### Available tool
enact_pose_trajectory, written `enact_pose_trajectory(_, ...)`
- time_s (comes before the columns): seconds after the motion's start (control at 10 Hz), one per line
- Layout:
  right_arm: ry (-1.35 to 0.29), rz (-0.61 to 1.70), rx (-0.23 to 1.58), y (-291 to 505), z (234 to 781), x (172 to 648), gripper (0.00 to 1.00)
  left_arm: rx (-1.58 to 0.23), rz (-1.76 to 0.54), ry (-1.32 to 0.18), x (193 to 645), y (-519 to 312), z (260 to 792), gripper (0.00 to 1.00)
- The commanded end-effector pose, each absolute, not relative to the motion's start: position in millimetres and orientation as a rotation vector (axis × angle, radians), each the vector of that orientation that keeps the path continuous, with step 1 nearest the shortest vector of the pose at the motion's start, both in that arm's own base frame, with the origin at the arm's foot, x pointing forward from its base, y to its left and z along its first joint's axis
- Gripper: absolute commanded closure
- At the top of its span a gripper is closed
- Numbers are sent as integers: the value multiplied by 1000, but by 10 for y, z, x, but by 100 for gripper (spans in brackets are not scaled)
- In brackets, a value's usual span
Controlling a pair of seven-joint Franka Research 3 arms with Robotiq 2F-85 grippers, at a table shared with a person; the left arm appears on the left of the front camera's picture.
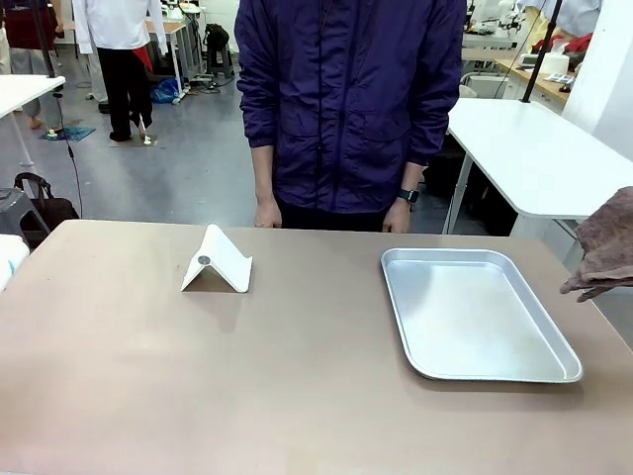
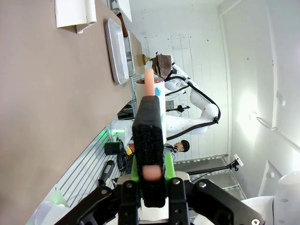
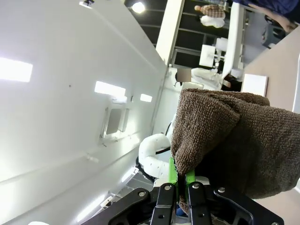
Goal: Clean the surface of the table.
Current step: Return the Lint Roller and towel to their original positions.
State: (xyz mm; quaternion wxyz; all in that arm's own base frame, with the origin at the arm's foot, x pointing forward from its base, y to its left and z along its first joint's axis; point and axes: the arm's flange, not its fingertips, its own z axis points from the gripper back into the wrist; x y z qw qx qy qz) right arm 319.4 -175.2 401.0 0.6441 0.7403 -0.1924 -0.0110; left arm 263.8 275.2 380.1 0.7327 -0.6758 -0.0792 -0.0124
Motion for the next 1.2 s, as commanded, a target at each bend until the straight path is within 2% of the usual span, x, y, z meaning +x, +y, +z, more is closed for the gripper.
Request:
enact_pose_trajectory(0.0,-428,-21,1700,-1742,4041,3183,93,-1494,-6,-181,2640,2717,3844,78)
enact_pose_trajectory(0.1,-438,-25,1686,-1752,4010,3194,93,-1487,-27,-174,2638,2752,3801,78)
enact_pose_trajectory(0.2,-458,-20,1682,-1684,4041,3303,93,-1493,-22,-238,2626,2716,3913,78)
enact_pose_trajectory(0.5,-425,114,1540,-1039,4344,3857,93,-1419,-196,-237,3045,2052,4376,78)
enact_pose_trajectory(0.8,-308,231,1462,-51,4512,4522,93,-1346,-303,-95,3468,1099,4628,78)
enact_pose_trajectory(1.1,-226,245,1427,955,4319,5058,93,-1238,-141,-206,3803,233,4770,78)
